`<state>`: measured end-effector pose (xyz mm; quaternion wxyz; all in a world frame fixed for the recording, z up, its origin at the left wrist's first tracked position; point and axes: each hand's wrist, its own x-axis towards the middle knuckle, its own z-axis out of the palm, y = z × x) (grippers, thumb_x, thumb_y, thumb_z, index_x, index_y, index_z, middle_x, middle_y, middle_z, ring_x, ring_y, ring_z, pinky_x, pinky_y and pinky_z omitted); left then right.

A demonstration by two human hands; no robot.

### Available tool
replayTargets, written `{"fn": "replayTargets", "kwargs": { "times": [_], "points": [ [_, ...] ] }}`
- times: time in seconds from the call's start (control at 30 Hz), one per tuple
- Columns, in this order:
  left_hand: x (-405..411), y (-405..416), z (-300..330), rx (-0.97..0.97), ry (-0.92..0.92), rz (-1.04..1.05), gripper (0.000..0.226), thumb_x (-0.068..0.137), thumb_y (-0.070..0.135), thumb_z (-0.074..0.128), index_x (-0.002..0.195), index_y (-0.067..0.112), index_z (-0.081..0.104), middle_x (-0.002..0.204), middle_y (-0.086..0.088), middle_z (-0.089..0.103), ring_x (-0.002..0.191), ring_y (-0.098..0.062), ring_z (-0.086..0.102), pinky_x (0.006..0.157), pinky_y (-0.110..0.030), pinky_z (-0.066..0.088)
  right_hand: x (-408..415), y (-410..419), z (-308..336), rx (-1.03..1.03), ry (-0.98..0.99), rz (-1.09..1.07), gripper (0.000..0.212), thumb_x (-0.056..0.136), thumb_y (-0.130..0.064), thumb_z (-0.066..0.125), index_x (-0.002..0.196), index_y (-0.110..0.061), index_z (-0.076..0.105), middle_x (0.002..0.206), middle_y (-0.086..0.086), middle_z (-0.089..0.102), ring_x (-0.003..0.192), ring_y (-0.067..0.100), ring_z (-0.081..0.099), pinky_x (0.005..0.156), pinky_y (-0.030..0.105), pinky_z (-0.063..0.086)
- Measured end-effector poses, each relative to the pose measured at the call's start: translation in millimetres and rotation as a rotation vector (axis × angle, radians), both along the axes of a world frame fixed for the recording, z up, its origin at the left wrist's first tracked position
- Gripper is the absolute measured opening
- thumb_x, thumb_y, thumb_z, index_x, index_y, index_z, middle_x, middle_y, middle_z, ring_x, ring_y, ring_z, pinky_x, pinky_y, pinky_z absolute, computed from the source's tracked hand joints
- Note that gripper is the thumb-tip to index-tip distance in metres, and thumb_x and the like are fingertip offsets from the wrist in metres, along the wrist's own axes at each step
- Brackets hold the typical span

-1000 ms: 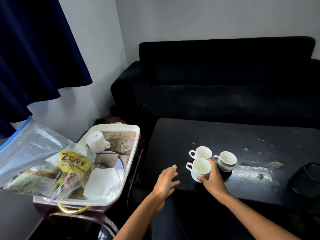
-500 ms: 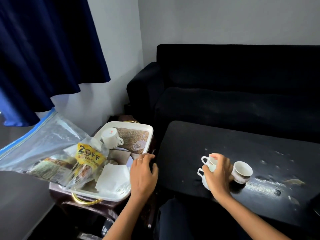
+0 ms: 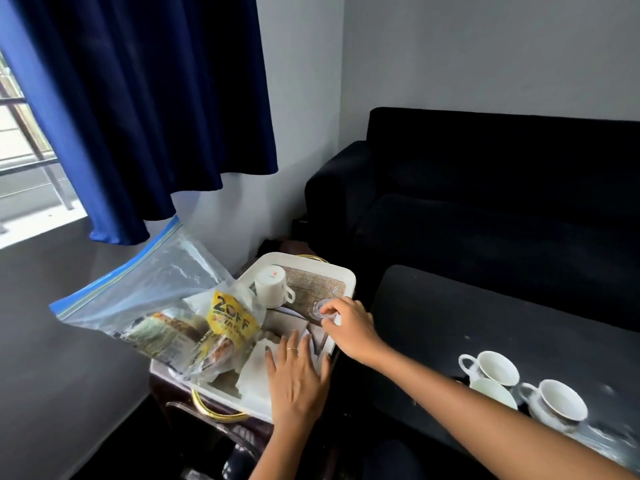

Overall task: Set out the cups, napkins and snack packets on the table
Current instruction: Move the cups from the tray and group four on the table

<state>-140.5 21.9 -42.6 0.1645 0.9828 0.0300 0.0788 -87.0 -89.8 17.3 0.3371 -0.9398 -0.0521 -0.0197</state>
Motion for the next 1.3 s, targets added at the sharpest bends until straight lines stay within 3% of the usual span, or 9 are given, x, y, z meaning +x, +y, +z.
{"fn": "replayTargets", "kwargs": {
  "times": [0.13,0.3,0.43,0.57,0.7,0.8,0.93,1.1,1.3],
  "points": [
    [0.3,0.9,-0.5,-0.033,-0.009,-0.009,0.06,0.094,0.055,0.023,0.145,0.024,0.029,0.155,0.003,0.027,0.144,-0.015,0.017,0.117,-0.042,0.003,38.6,37.4,-1.6,0.028,0.149,0.029,0.039,0.089,-0.024,0.052,0.127,-0.017,0.05,0.136,0.004,0.049,0.127,0.024,0.042,0.105,0.037,0.033],
    [0.8,1.3,-1.8,-0.103,-0.022,-0.003,0.062,0.093,0.053,0.028,0.147,0.022,0.028,0.154,0.002,0.03,0.143,-0.015,0.02,0.117,-0.04,0.006,74.8,66.7,-9.0,0.008,0.261,-0.027,0.05,0.088,-0.026,0.056,0.134,-0.013,0.042,0.137,0.011,0.045,0.126,0.032,0.043,0.101,0.04,0.04],
    [2.1,1.8,-3.8,-0.11,-0.04,0.003,0.064,0.093,0.054,0.029,0.148,0.021,0.027,0.155,0.002,0.029,0.143,-0.015,0.021,0.117,-0.041,0.006,87.2,75.6,-19.5,-0.029,0.23,-0.059,0.035,0.085,-0.03,0.061,0.114,-0.011,0.056,0.118,0.013,0.06,0.111,0.032,0.054,0.087,0.037,0.046],
    [3.8,1.4,-7.0,-0.101,-0.038,0.015,0.067,0.091,0.057,0.025,0.148,0.021,0.024,0.155,0.002,0.027,0.144,-0.015,0.018,0.118,-0.039,0.003,80.6,75.7,-29.3,0.037,0.149,-0.144,0.008,0.086,-0.028,0.062,0.083,-0.021,0.06,0.102,0.009,0.069,0.1,0.028,0.06,0.071,0.031,0.039],
    [3.0,0.9,-6.3,-0.139,-0.058,0.014,0.068,0.092,0.056,0.027,0.148,0.017,0.027,0.155,-0.001,0.029,0.144,-0.019,0.019,0.118,-0.04,0.003,69.0,61.8,-36.7,0.087,0.111,-0.146,0.01,0.087,-0.024,0.061,0.078,-0.018,0.062,0.092,0.008,0.07,0.091,0.026,0.061,0.068,0.029,0.038],
    [1.4,0.5,-6.0,-0.131,-0.078,0.014,0.069,0.092,0.058,0.025,0.148,0.017,0.027,0.155,-0.002,0.028,0.144,-0.02,0.019,0.118,-0.041,0.004,55.6,46.9,-39.6,0.119,0.082,-0.16,0.025,0.087,-0.018,0.06,0.063,-0.022,0.052,0.081,0.003,0.065,0.079,0.024,0.058,0.063,0.027,0.038],
    [1.4,0.1,-5.6,-0.114,-0.092,0.009,0.068,0.092,0.057,0.025,0.149,0.02,0.022,0.157,-0.001,0.024,0.145,-0.02,0.016,0.118,-0.043,0.004,35.4,27.5,-32.6,0.193,-0.003,-0.156,0.017,0.09,-0.019,0.058,0.077,-0.007,0.06,0.083,0.012,0.067,0.078,0.027,0.06,0.067,0.035,0.047],
    [-5.1,-2.9,4.5,-0.098,-0.191,0.022,0.076,0.086,0.054,0.035,0.148,0.011,0.028,0.152,-0.009,0.034,0.14,-0.03,0.033,0.114,-0.054,0.013,13.7,0.0,-3.9,0.126,-0.104,-0.098,0.011,0.091,-0.02,0.055,0.086,-0.013,0.063,0.075,0.003,0.062,0.071,0.021,0.055,0.065,0.036,0.047],
    [-6.2,-9.0,22.7,-0.114,-0.335,0.01,0.09,0.079,0.065,0.043,0.149,0.012,0.021,0.154,-0.007,0.03,0.142,-0.025,0.026,0.114,-0.046,-0.013,-13.7,-16.1,29.8,0.014,-0.183,0.012,0.011,0.09,-0.026,0.054,0.093,-0.021,0.064,0.099,-0.002,0.069,0.089,0.02,0.06,0.072,0.033,0.045]
  ]
}}
